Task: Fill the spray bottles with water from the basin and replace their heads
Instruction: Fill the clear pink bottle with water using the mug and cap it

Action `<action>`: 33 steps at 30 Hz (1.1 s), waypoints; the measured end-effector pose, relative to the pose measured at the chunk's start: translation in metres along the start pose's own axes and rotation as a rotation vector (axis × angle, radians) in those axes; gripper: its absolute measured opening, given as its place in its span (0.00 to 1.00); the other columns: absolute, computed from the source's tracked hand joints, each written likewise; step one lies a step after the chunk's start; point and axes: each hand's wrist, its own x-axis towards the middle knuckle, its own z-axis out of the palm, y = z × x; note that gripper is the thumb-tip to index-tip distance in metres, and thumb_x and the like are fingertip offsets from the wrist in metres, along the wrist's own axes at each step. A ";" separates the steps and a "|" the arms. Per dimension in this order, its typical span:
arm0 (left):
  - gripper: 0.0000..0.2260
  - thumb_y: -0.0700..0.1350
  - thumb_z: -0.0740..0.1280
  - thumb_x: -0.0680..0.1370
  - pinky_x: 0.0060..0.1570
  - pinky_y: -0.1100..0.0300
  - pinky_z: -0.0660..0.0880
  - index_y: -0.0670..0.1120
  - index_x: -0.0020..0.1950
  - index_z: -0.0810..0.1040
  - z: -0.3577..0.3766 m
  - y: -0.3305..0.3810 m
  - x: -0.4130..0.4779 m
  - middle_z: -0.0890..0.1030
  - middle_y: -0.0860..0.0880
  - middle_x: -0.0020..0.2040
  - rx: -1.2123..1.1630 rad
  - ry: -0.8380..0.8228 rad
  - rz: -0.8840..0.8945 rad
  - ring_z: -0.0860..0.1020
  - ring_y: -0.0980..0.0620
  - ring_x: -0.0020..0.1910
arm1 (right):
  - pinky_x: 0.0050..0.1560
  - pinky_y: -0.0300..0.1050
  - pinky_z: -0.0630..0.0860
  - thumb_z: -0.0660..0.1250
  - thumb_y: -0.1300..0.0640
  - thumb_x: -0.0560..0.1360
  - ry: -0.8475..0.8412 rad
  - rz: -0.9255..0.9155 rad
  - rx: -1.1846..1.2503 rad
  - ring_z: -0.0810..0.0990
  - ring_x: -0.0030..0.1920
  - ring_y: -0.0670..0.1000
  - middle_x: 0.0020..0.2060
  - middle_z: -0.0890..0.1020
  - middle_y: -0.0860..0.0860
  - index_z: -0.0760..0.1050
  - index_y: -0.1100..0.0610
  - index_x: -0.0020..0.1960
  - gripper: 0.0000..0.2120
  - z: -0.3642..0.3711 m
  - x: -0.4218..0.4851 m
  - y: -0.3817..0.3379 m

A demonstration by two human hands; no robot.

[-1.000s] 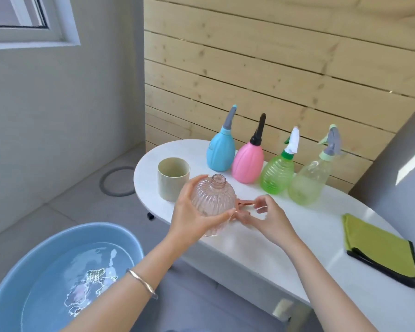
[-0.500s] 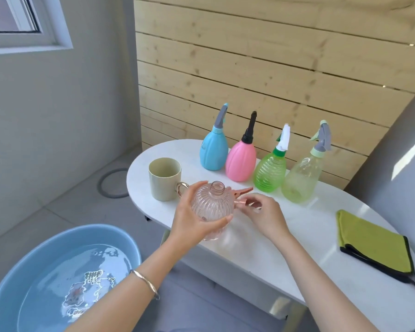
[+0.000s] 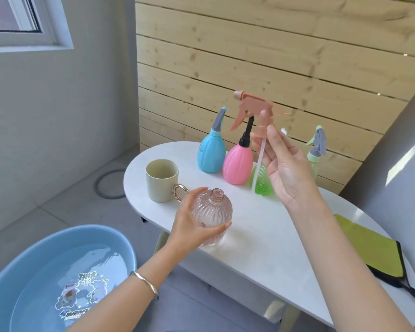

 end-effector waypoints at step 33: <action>0.40 0.60 0.80 0.59 0.65 0.58 0.70 0.56 0.66 0.67 -0.002 -0.012 0.000 0.74 0.57 0.62 0.069 -0.042 -0.006 0.72 0.59 0.63 | 0.52 0.41 0.79 0.65 0.60 0.74 0.079 0.093 0.528 0.85 0.43 0.50 0.41 0.85 0.54 0.84 0.62 0.37 0.12 0.029 0.009 0.021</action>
